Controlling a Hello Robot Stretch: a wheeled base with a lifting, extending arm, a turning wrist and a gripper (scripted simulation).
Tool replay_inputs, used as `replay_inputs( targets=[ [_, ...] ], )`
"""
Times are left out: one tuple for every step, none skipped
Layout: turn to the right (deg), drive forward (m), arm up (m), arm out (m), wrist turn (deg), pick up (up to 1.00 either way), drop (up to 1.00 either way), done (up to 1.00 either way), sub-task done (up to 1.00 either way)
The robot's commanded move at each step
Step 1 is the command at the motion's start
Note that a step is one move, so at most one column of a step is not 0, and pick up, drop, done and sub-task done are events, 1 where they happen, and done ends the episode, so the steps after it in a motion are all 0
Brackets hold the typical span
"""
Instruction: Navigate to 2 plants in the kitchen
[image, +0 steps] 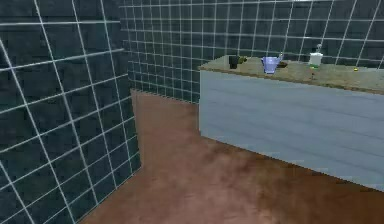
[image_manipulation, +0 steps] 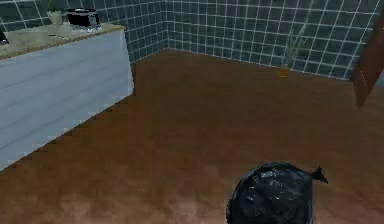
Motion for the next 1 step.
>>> replay_inputs(
  targets=[
    [45.0,0.0,0.0,0.0,0.0,0.0,0.0,0.0,0.0]
  ],
)
